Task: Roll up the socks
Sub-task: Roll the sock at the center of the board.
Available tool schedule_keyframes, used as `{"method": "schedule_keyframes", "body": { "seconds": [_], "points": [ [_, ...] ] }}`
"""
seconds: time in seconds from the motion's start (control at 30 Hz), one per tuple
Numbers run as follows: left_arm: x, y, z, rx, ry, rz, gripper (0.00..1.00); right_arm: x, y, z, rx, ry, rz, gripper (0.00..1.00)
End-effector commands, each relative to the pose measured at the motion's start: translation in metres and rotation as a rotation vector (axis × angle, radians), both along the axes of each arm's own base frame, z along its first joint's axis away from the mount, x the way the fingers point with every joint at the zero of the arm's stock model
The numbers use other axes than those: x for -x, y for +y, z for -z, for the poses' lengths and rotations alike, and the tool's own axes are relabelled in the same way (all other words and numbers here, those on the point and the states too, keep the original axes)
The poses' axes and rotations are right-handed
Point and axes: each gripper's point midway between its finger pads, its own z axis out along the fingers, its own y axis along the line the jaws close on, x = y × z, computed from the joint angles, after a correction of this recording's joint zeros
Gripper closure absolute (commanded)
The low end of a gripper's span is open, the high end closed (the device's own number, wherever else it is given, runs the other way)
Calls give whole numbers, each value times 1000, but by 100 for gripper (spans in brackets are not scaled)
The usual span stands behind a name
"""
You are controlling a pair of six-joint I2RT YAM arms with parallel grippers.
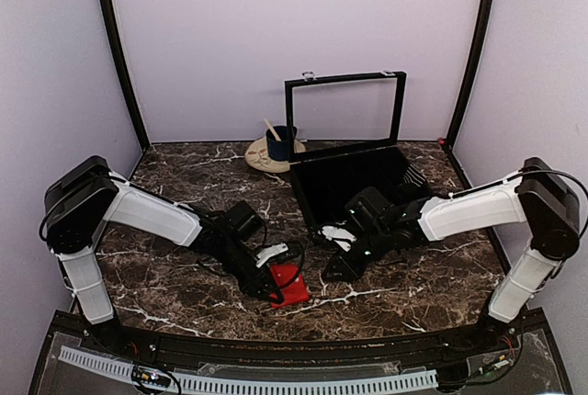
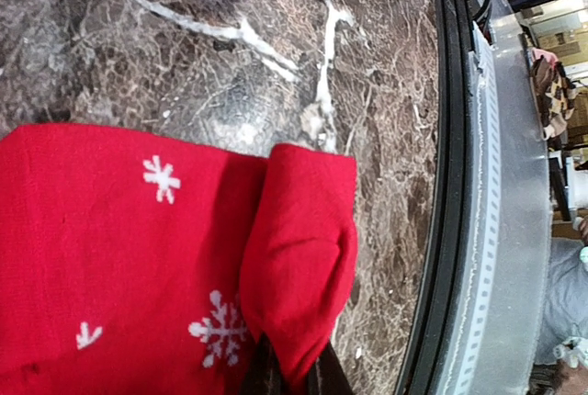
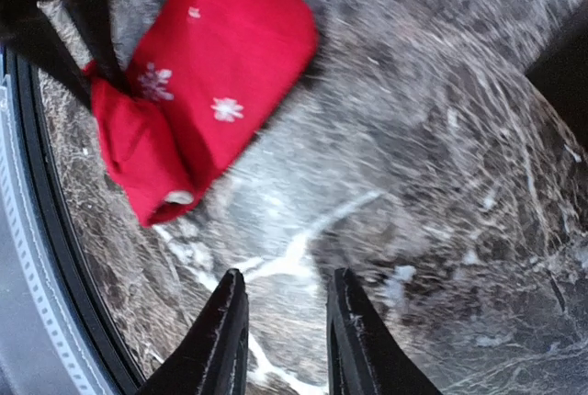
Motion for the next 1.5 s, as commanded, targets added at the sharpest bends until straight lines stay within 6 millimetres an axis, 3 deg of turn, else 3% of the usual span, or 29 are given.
{"method": "schedule_keyframes", "body": {
  "seconds": [0.0, 0.03, 0.07, 0.23, 0.5, 0.53, 0.8, 1.47],
  "points": [
    [30, 29, 32, -172, 185, -24, 100, 3, 13, -14, 11, -219, -39, 72],
    [31, 30, 34, -175, 200, -27, 100, 6, 15, -14, 22, -245, -53, 72],
    [31, 30, 36, -184, 213, -33, 100, 9, 18, -26, 3, -289, -65, 72],
    [40, 27, 34, -161, 315, -30, 100, 27, 27, -28, 31, -380, -138, 71],
    [43, 26, 34, -146, 388, -40, 100, 63, 44, -23, 75, -467, -287, 69],
    [43, 26, 34, -145, 396, -41, 100, 67, 45, -14, 97, -465, -308, 68],
    [43, 26, 37, -154, 426, -35, 100, 89, 59, -3, 131, -497, -422, 64],
    [43, 23, 34, -137, 451, -22, 100, 87, 66, 14, 189, -542, -496, 65]
  ]
}}
